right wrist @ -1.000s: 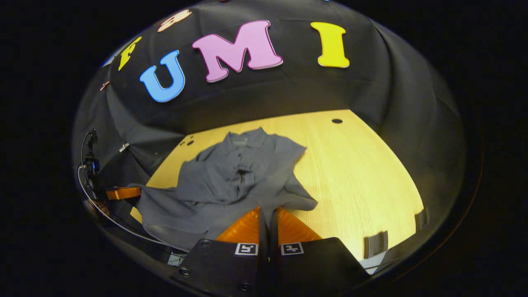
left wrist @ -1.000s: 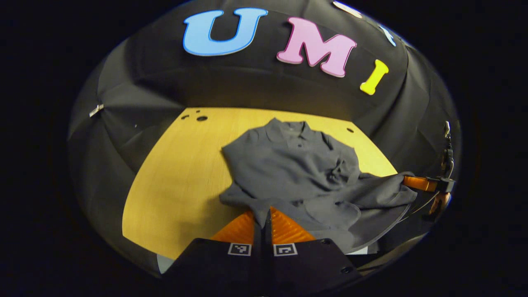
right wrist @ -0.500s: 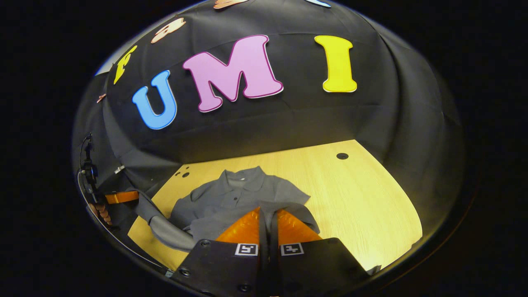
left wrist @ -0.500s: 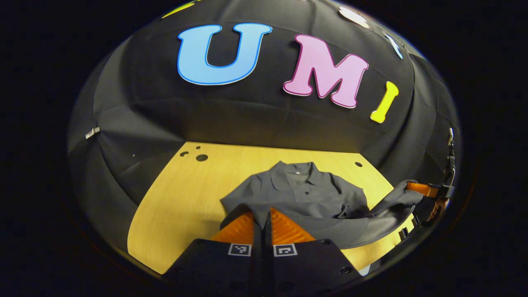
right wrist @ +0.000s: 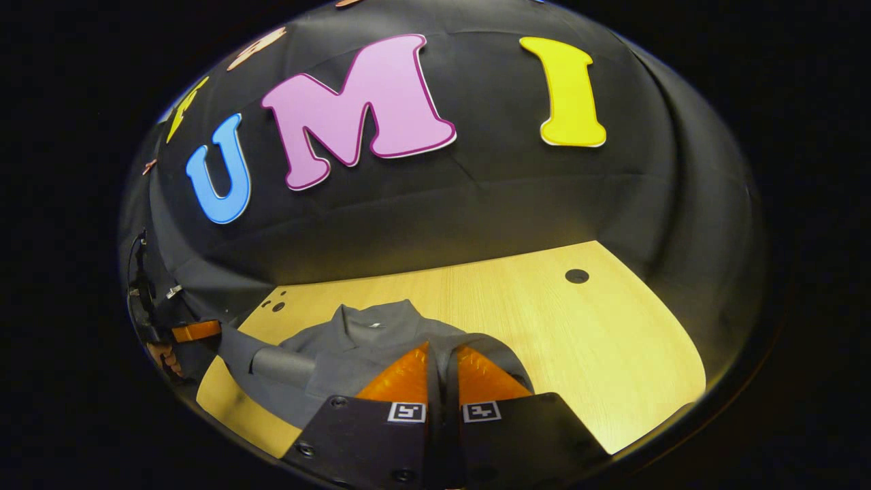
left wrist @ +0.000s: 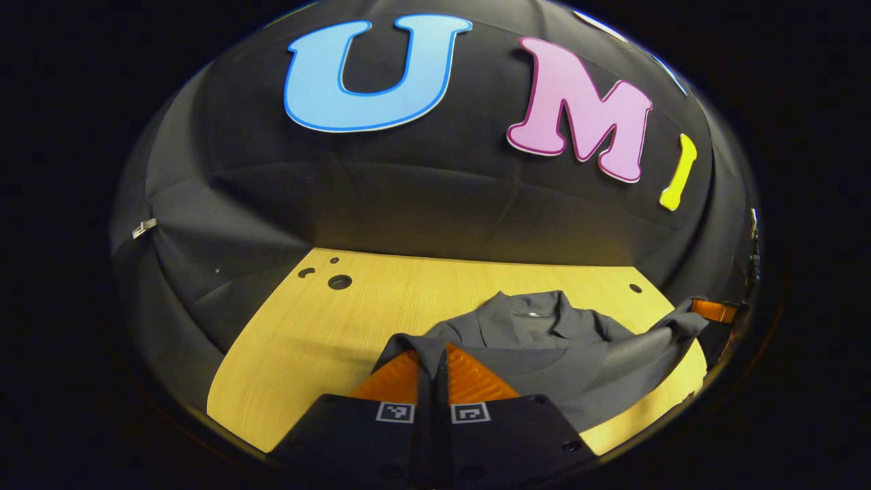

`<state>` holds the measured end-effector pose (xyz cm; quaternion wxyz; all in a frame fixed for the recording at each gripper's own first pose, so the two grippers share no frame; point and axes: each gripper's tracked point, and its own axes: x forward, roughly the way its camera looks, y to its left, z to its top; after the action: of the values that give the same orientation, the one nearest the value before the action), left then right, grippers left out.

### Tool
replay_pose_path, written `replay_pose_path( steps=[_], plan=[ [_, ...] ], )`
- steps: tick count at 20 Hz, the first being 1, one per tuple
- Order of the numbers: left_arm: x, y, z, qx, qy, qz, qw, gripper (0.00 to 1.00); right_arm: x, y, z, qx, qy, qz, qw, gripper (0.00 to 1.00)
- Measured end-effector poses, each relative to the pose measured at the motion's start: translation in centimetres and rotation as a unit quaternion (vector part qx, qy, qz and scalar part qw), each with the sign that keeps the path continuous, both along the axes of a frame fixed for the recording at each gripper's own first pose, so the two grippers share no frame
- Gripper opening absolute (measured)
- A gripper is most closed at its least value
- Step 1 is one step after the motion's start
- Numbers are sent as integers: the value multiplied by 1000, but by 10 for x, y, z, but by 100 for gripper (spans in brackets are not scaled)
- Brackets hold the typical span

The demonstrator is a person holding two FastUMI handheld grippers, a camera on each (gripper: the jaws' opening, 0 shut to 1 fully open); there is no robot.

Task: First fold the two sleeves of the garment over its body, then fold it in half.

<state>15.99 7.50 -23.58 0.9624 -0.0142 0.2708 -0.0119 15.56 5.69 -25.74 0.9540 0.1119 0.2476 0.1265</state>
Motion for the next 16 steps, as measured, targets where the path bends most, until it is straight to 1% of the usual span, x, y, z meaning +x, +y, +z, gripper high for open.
replay_pose_path(
  steps=[4,9,13,16],
  plan=[
    [35,2,-32,15,12,0,1000,5,34,1,-31,-3,9,1,1000,5],
    [56,4,-78,26,48,11,998,5,62,9,-83,-20,40,14,999,5],
    [66,8,-111,48,79,10,996,5,77,12,-118,-24,67,10,997,5],
    [68,9,-134,61,103,12,993,5,80,14,-142,-31,92,10,995,5]
  ],
)
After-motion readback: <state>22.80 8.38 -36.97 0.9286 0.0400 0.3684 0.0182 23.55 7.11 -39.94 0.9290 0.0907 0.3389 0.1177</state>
